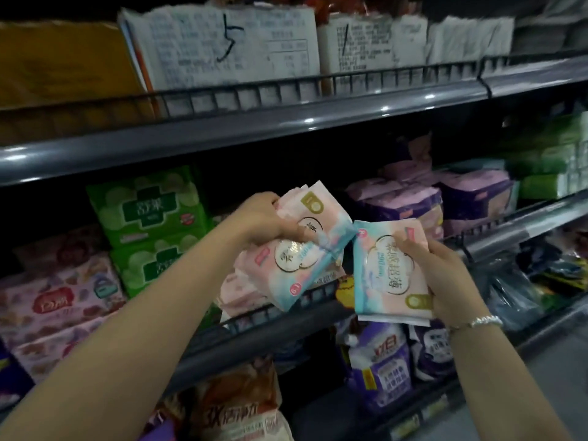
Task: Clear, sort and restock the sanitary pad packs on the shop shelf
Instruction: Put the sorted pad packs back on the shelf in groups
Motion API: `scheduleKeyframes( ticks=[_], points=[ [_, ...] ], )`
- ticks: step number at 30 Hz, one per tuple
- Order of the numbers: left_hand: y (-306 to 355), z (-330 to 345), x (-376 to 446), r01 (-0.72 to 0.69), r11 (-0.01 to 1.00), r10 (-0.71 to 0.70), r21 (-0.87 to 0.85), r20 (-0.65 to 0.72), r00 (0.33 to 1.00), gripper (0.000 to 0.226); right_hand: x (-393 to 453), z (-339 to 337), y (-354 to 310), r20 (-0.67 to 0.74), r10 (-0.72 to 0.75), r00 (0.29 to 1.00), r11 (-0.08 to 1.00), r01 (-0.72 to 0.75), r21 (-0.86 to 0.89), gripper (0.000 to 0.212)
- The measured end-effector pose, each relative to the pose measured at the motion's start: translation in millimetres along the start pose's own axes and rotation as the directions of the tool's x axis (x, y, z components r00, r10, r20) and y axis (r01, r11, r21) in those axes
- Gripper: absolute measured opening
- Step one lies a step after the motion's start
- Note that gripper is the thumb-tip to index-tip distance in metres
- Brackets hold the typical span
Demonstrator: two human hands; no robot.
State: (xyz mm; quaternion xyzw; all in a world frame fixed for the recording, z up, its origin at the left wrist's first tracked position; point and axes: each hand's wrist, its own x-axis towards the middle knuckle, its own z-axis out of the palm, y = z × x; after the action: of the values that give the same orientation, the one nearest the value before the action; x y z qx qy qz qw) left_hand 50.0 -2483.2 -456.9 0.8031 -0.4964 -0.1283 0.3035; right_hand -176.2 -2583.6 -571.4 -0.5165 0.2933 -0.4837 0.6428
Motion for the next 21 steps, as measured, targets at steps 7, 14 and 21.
scheduleKeyframes(
  ticks=[7,14,21],
  points=[
    [-0.1,-12.3,56.3,-0.002,0.935,-0.006,0.356,0.021,1.000,0.085,19.3,16.7,15.4,0.052,0.014,0.999,0.999,-0.012,-0.038,0.027],
    [-35.6,-1.7,61.5,-0.132,0.716,0.085,0.686,0.102,0.991,0.103,27.0,31.4,33.5,0.054,0.033,0.998,0.992,-0.026,-0.127,0.026],
    [-60.4,5.4,49.8,-0.251,0.683,0.185,0.686,0.171,0.968,0.126,25.2,35.8,38.2,0.067,0.024,0.997,0.983,-0.012,-0.181,0.026]
  ],
)
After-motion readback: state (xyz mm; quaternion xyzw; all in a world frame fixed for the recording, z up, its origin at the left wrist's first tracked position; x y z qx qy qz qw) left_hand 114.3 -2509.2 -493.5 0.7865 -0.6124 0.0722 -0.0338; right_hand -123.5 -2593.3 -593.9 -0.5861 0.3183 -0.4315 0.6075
